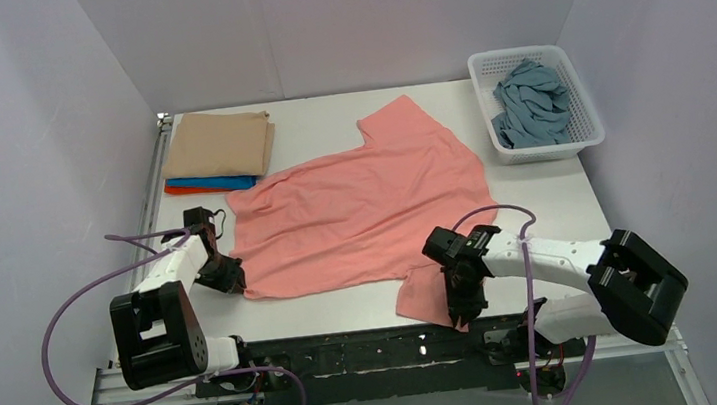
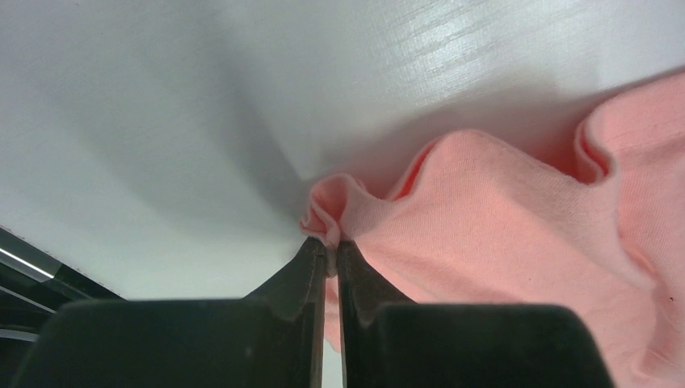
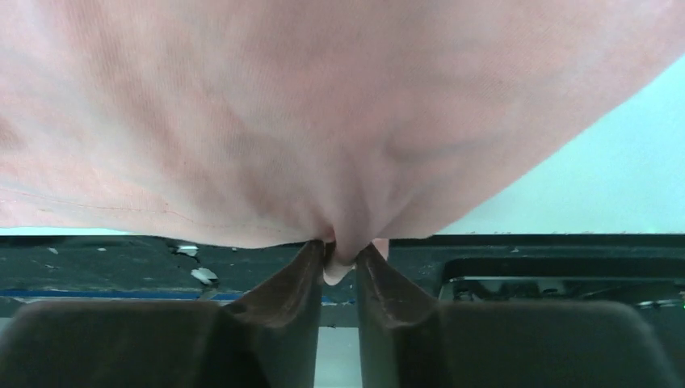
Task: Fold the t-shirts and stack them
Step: Grab the side of the flattened tshirt closest away from the robot with both arms, then fold the flattened tshirt in 1/3 of the way
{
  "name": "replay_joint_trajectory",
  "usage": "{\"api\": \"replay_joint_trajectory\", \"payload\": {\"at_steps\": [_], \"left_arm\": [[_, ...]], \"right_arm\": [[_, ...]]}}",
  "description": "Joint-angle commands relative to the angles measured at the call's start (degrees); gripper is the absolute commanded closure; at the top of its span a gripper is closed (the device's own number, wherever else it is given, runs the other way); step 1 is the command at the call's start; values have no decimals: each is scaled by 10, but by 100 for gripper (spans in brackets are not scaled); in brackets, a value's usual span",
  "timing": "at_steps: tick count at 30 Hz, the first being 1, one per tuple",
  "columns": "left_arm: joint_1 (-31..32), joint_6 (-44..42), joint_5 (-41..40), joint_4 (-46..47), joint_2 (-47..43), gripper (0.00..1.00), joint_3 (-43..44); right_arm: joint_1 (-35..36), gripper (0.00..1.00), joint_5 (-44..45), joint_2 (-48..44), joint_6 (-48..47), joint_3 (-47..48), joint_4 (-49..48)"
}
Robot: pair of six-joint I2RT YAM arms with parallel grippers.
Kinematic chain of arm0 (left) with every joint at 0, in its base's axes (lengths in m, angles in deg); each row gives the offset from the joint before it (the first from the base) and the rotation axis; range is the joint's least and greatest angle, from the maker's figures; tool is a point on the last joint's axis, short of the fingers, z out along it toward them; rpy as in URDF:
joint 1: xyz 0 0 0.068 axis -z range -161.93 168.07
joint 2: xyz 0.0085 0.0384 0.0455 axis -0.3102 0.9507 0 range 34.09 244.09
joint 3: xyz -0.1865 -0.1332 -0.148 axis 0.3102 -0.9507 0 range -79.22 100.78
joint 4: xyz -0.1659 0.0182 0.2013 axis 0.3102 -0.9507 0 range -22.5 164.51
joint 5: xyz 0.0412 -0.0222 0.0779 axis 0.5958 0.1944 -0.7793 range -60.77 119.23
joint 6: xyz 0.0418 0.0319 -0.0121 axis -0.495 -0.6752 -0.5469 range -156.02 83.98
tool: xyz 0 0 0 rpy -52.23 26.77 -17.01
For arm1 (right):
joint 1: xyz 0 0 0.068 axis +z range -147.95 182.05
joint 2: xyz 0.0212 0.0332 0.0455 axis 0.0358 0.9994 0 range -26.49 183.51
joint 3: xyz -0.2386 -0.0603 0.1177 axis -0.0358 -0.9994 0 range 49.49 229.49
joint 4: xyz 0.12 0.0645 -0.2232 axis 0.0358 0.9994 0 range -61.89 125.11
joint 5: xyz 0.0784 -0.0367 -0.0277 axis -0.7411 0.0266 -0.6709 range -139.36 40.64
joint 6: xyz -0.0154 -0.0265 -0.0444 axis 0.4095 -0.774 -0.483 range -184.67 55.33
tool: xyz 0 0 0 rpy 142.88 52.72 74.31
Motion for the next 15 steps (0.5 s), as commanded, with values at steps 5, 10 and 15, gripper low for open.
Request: {"api": "replay_joint_trajectory", "payload": {"at_steps": [5, 10, 15], "left_arm": [[2, 2, 28, -176, -36, 100, -11], [5, 24, 23, -337, -146, 100, -14], [8, 52, -8, -472, -283, 100, -26]], "right_arm": [[1, 99, 36, -31, 0, 41, 32], [1, 99, -44, -113, -18, 76, 194], [4, 99, -141, -189, -11, 85, 291]]}}
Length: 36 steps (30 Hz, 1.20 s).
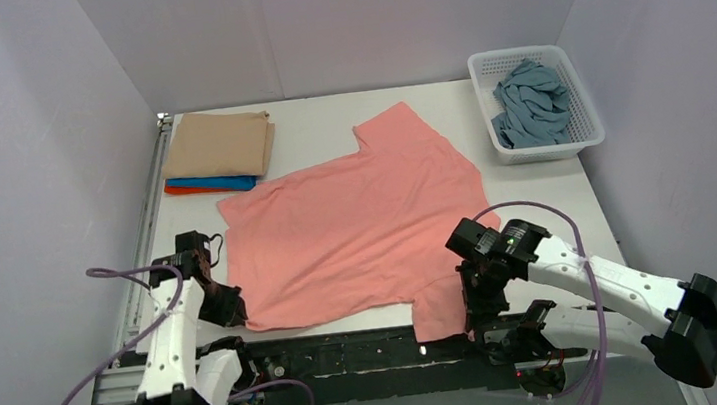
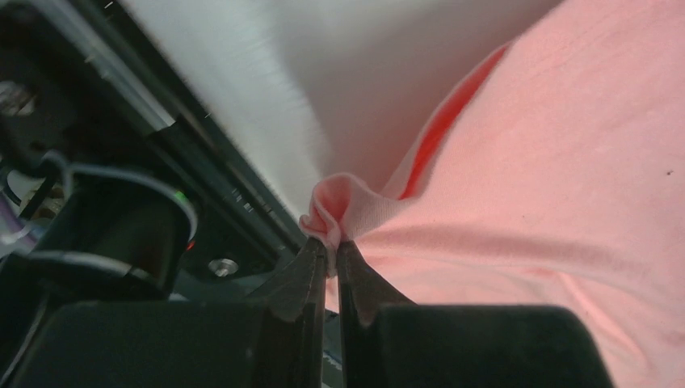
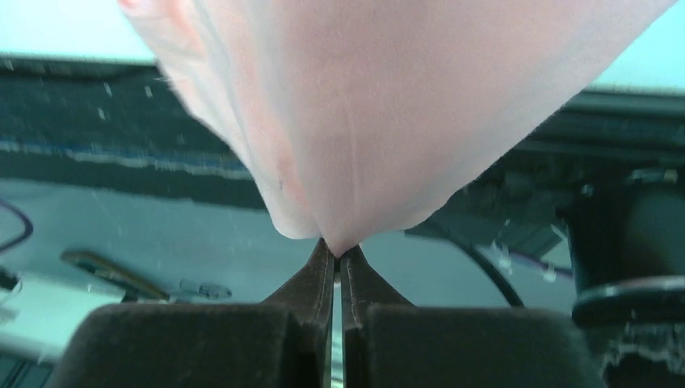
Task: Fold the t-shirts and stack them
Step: Fold the flattened tshirt in 1/3 of the way
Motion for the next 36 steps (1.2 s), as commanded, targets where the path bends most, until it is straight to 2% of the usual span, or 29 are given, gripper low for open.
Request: {"api": "replay_joint_trajectory", "payload": {"at_steps": [1, 7, 11, 15, 21, 28, 32, 36], "left_arm": [[3, 32, -29, -244, -92, 100, -27], [5, 32, -27, -293, -144, 100, -52], [6, 31, -4, -264, -127, 100, -59], [6, 23, -7, -251, -103, 100, -14], [5, 47, 7, -219, -50, 100, 34], [-7, 73, -8, -193, 40, 100, 87], [-22, 82, -5, -185, 95, 100, 110], [-35, 100, -35, -163, 133, 100, 119]], "right_arm": [[4, 99, -104, -50, 0, 23, 135], [6, 99, -137, -62, -20, 48, 198], [-3, 99, -100, -57, -20, 76, 183], [-53, 99, -69, -5, -66, 136, 151], [-174, 99, -64, 82, -161, 239, 118], [-227, 99, -69, 215, -243, 384, 122], [-249, 99, -84, 283, -267, 433, 120], [-273, 99, -78, 341, -276, 484, 105]]}}
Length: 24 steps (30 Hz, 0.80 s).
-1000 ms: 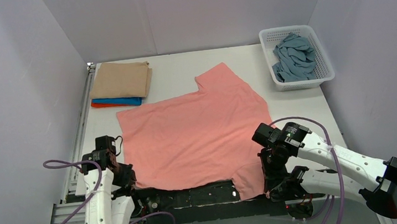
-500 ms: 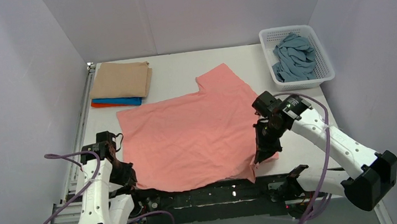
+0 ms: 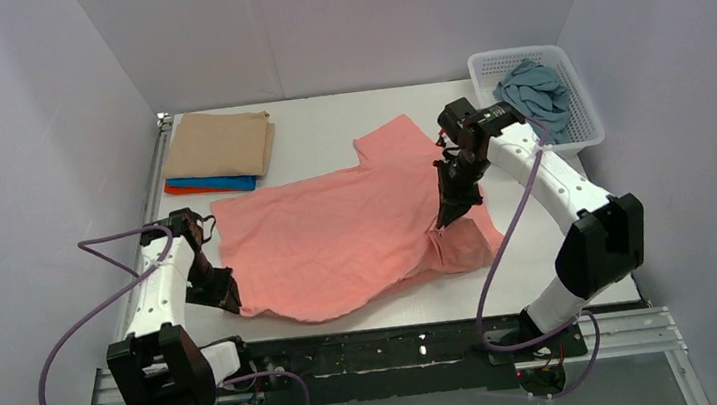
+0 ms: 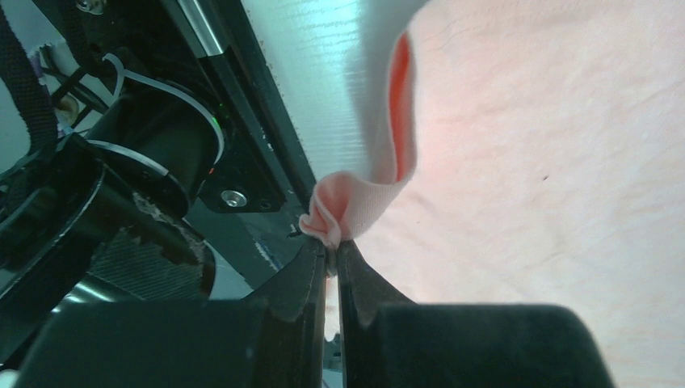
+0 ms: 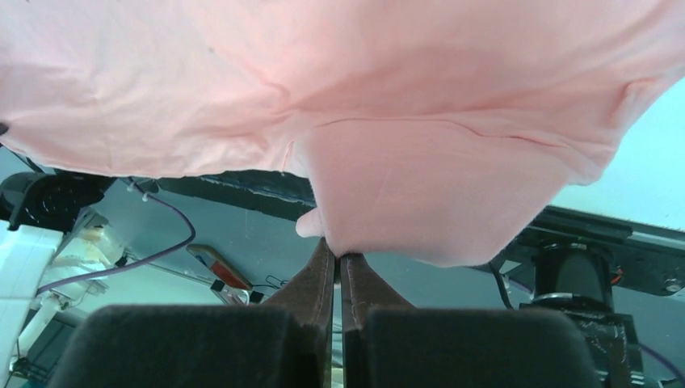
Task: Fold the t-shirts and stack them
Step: Fold the flattened tshirt in 1/3 of the way
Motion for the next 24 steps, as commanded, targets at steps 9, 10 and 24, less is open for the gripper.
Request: {"api": "replay_joint_trajectory", "payload": {"at_steps": [9, 10, 24], "left_arm": [[-57, 32, -55, -20, 173, 100, 57], [-59, 28, -57, -22, 191, 100, 69], [-64, -41, -43, -40, 43, 2, 85]], "right_arm": [[-55, 99, -14, 259, -57, 221, -36], [-56, 97, -9, 295, -58, 252, -45], [-30, 19, 53, 152, -42, 111, -205]]}}
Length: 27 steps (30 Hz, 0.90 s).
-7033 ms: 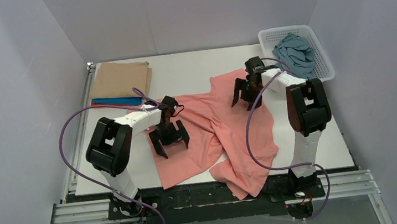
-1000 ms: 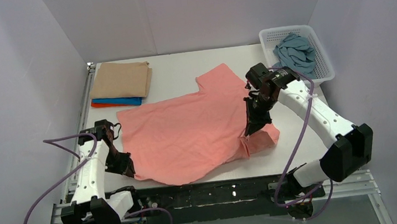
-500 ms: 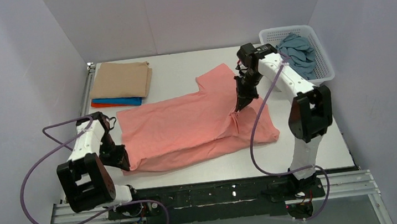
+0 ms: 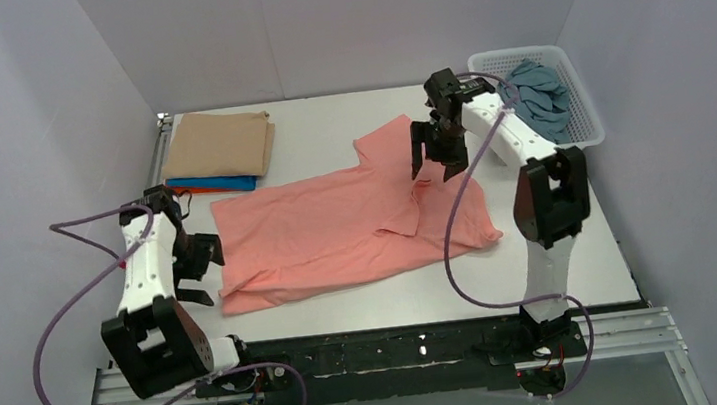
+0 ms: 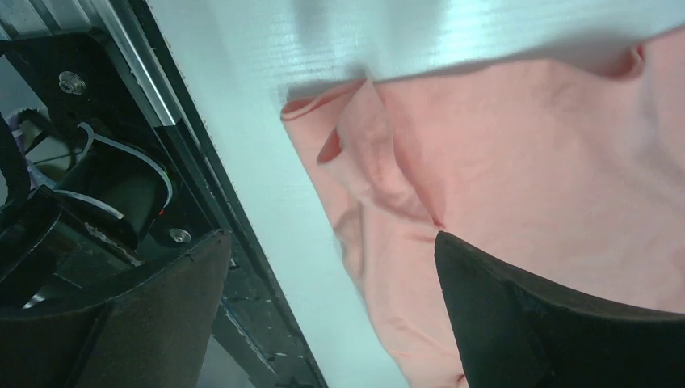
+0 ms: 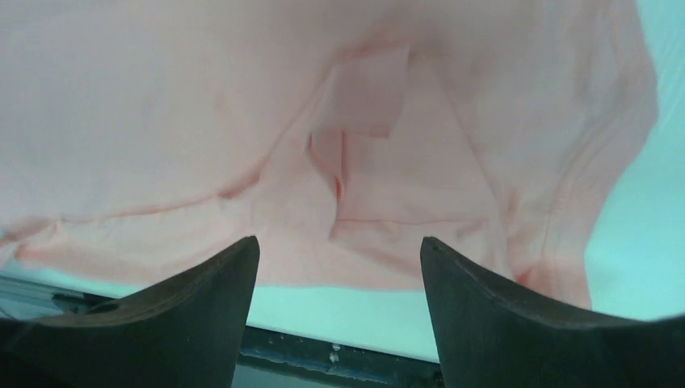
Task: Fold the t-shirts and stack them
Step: Fold the flattened tshirt in 1/3 of the way
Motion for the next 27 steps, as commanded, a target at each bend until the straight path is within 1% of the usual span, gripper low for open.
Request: {"api": "replay_joint_trajectory", "payload": {"at_steps": [1, 2, 4, 6, 7, 10, 12, 13, 14, 15, 16, 18, 19, 20, 21, 22, 23, 25, 27], "left_arm": [[-2, -43, 30, -60, -99, 2, -41], [-1, -64, 62, -45, -99, 2, -45], [8, -109, 156, -20, -84, 2, -49], [24, -148, 209, 13, -56, 2, -53], [34, -162, 220, 21, -39, 2, -51], [66, -184, 221, 29, 18, 2, -37], [78, -188, 204, 55, 46, 2, -49], [79, -190, 203, 96, 70, 2, -61], [79, -193, 197, 103, 85, 2, -58], [78, -193, 182, 106, 107, 2, -53], [78, -193, 174, 113, 120, 2, -49], [77, -193, 155, 134, 140, 2, -43], [74, -196, 147, 135, 155, 2, -31], [73, -197, 139, 135, 164, 2, -23], [71, -198, 132, 137, 171, 0, -18], [68, -199, 130, 140, 179, 1, -14], [68, -200, 127, 138, 187, 1, -8], [65, -203, 118, 133, 194, 0, -2], [58, -204, 114, 127, 197, 0, 1]], "right_arm": [[34, 19, -57, -173, 11, -194, -118], [41, 20, -65, -193, 19, -250, -138], [48, 21, -80, -219, 31, -309, -171], [49, 23, -100, -230, 43, -352, -228], [49, 24, -107, -228, 49, -362, -248], [49, 30, -101, -196, 62, -353, -281], [49, 35, -89, -151, 64, -334, -283], [49, 40, -88, -120, 67, -322, -288], [49, 44, -84, -105, 73, -316, -288], [49, 47, -65, -95, 73, -302, -266], [50, 47, -47, -96, 72, -306, -264], [50, 48, -38, -90, 75, -308, -272], [50, 57, -47, -73, 73, -295, -278], [50, 83, -58, -64, 79, -287, -289], [50, 99, -62, -58, 87, -268, -291], [51, 99, -62, -54, 94, -239, -286], [50, 99, -53, -41, 110, -193, -260], [49, 99, -27, -16, 132, -131, -218], [45, 99, -11, 13, 161, -84, -198]]}}
